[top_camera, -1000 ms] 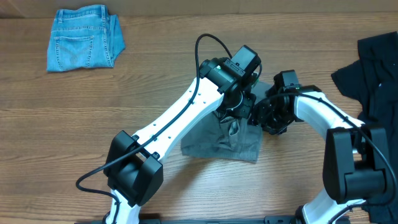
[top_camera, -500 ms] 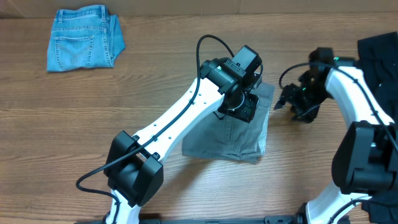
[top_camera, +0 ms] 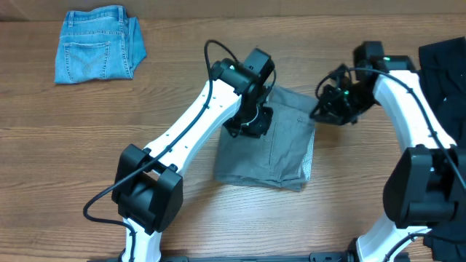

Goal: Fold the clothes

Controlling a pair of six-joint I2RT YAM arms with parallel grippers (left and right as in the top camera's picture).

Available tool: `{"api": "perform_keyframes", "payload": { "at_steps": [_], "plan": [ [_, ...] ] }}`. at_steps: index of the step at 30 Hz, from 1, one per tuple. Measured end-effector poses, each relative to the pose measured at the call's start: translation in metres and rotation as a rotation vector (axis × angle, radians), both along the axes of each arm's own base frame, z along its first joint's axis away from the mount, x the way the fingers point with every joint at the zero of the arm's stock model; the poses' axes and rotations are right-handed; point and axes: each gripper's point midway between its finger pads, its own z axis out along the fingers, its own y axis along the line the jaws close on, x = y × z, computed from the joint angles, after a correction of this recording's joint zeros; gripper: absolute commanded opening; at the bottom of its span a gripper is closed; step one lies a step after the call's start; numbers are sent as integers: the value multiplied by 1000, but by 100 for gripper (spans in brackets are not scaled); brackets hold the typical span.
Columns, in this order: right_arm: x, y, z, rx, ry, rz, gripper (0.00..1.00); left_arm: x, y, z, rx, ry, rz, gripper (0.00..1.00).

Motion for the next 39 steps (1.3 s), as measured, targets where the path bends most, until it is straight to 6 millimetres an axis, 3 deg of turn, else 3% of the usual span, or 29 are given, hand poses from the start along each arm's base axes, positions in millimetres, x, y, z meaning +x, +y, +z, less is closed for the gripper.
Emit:
{"api": "perform_keyframes", "payload": {
  "at_steps": [6, 14, 20, 24, 26, 29, 31, 33, 35, 37, 39],
  "plan": [
    [6, 10, -21, 15, -28, 5, 8, -17, 9, -38, 41, 61, 4, 4],
    [3, -3, -100, -42, 152, -51, 4, -38, 28, -85, 84, 125, 19, 4],
    [-4, -24, -102, -102, 225, -147, 4, -46, 52, -113, 79, 184, 82, 4],
    [-8, -45, -90, -178, 279, -185, 4, -50, 69, -109, 101, 245, 123, 4],
    [-2, -57, -74, -209, 275, -209, 4, -56, 82, -104, 146, 282, 139, 4],
    [0, -60, -48, -226, 248, -213, 4, -51, 85, -92, 169, 259, 135, 4],
    [-7, -53, -23, -224, 213, -199, 4, -45, 79, -76, 156, 204, 120, 5],
    [-18, -40, 5, -209, 178, -161, 4, -39, 71, -57, 128, 142, 104, 12],
    [-38, -15, 38, -195, 127, -75, 4, -36, 62, -37, 91, 76, 85, 8],
    [-48, 6, 50, -185, 99, -12, 4, -34, 57, -26, 69, 38, 78, 4],
    [-58, 30, 49, -181, 82, 70, 4, -34, 57, -26, 70, 34, 76, 4]
  ]
}}
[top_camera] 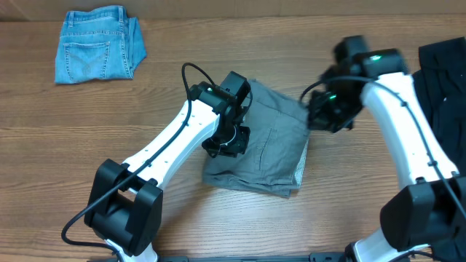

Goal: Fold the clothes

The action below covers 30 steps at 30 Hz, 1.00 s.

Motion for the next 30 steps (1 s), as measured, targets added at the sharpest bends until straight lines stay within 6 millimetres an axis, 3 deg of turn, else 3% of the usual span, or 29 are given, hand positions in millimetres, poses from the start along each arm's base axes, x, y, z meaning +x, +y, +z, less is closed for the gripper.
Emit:
{"api": "perform_keyframes", "payload": {
  "at_steps": [2, 5, 8, 13, 22, 26, 30],
  "plan": [
    [-15, 25, -23, -1, 24, 79, 4, 0, 1, 0, 5, -2, 1, 4],
    [-35, 41, -59, -1, 78, 115, 4, 2, 4, -1, 27, -9, 20, 4],
    [-50, 43, -91, 25, 125, 97, 4, 5, 8, -2, 45, -17, 41, 4],
    [-86, 38, -121, 50, 239, 65, 4, 17, 15, -5, 44, -44, 80, 4],
    [-119, 34, -148, 72, 320, 35, 4, 10, 20, -50, 29, -36, 115, 4],
    [-123, 34, -149, 70, 348, -8, 4, -8, 23, -73, 22, 19, 112, 4],
    [-124, 24, -151, -6, 375, -90, 4, -16, 35, -79, 50, 71, 133, 4]
  ]
}}
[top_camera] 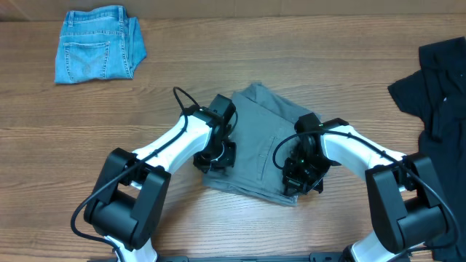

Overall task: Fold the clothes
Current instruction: 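Grasp the folded grey trousers' edges with both grippers to square them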

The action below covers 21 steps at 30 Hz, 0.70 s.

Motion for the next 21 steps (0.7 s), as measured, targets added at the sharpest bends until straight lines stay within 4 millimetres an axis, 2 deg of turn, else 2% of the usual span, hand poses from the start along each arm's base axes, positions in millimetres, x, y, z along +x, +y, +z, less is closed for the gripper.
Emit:
{"api": "perform_keyframes", "payload": {
  "at_steps": [5, 8, 9, 10, 11, 12, 13, 14, 17, 21],
  "plan": [
    [2, -24, 2, -110, -8, -59, 4, -3, 26, 5, 38, 65, 66, 4],
    [5, -39, 17, -149, -49, -94, 4, 8, 36, 16, 82, 35, 78, 4],
    [7, -43, 28, -153, -85, -107, 5, 15, 39, 24, 100, -1, 78, 14],
    [10, -45, 36, -154, -115, -114, 11, 20, 40, 30, 108, -30, 78, 38],
    [14, -46, 45, -150, -150, -120, 22, 29, 41, 40, 112, -78, 80, 73],
    [19, -46, 53, -145, -190, -127, 57, 37, 41, 50, 110, -130, 80, 91],
    [23, -46, 61, -137, -223, -126, 87, 45, 41, 59, 106, -175, 82, 100],
    [26, -45, 68, -129, -253, -132, 100, 53, 40, 66, 98, -218, 85, 100],
    [34, -43, 89, -96, -350, -137, 100, 73, 33, 81, 55, -316, 57, 100],
    [33, -39, 96, -61, -372, -116, 100, 84, 22, 77, -41, -335, -7, 100]
  ]
}}
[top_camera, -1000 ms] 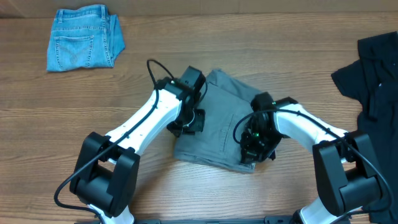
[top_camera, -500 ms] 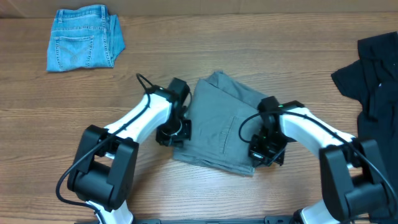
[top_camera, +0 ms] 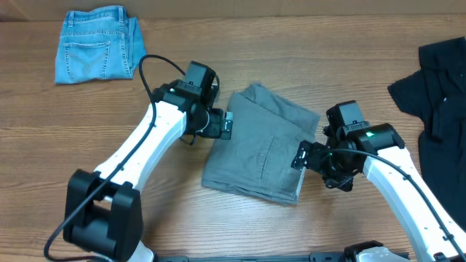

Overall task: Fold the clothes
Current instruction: 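Grasp the folded grey trousers' edges with both grippers to square them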

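A grey folded garment lies in the middle of the wooden table. My left gripper is at its upper left edge, fingers spread and pointing at the cloth, with nothing between them. My right gripper sits at the garment's right edge, near the lower right corner. Its fingers touch the hem there, and how they stand does not show. Neither gripper lifts any cloth.
A folded pair of blue jeans lies at the far left corner. A crumpled black garment lies at the right edge. The brown table shows bare wood to the left of the grey garment.
Both grippers have come off the top of the grey garment. The left one is now at its upper left edge, the right one at its right edge. The garment lies as before.
My left gripper rested on the grey garment's upper left while the right hovered off its top right corner. The garment then lay further left, with the right gripper at its top corner. Later both grippers were down on its lower half. Now both sit at its edges.
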Controlling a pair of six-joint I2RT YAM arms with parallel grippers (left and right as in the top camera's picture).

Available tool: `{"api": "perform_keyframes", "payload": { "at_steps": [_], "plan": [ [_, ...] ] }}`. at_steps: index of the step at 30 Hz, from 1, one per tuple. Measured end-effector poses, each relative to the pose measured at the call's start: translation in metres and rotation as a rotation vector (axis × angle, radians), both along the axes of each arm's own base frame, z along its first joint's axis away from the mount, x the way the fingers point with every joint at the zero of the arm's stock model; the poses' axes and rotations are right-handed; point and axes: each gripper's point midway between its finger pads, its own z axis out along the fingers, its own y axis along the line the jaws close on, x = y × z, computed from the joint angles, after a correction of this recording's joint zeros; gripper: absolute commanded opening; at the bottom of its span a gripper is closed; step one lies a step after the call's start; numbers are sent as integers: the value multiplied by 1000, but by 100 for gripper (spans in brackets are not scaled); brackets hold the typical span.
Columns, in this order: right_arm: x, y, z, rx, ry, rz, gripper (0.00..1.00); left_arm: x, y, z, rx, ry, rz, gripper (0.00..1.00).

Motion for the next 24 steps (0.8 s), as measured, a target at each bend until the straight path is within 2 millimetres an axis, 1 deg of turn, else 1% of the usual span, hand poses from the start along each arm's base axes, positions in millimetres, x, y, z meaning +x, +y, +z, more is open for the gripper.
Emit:
{"api": "perform_keyframes", "payload": {
  "at_steps": [3, 6, 8, 16, 19, 20, 22, 23, 24],
  "plan": [
    [0, 1, 0, 8, 0, 8, 100, 4, -4, -16, -39, 32, -49, 100],
    [0, 2, 0, 10, -2, 14, 100, -1, -9, -37, -57, 92, -110, 100],
    [1, 2, 0, 11, -8, 18, 100, -6, -13, -47, -74, 121, -152, 100],
    [1, 2, 1, 11, -15, 35, 100, -17, -25, -74, -135, 207, -234, 100],
    [1, 2, 1, 11, -16, 37, 100, -16, -34, -72, -189, 211, -248, 100],
    [2, 2, 1, 11, -17, 37, 100, -16, -37, -72, -211, 217, -255, 91],
    [2, 2, 1, 11, -17, 38, 100, -17, -42, -72, -241, 221, -268, 63],
    [1, 2, 1, 11, -16, 38, 100, -17, -45, -73, -257, 229, -269, 59],
    [2, 2, 1, 11, -18, 38, 100, -17, -47, -76, -264, 231, -273, 59]
  ]
}}
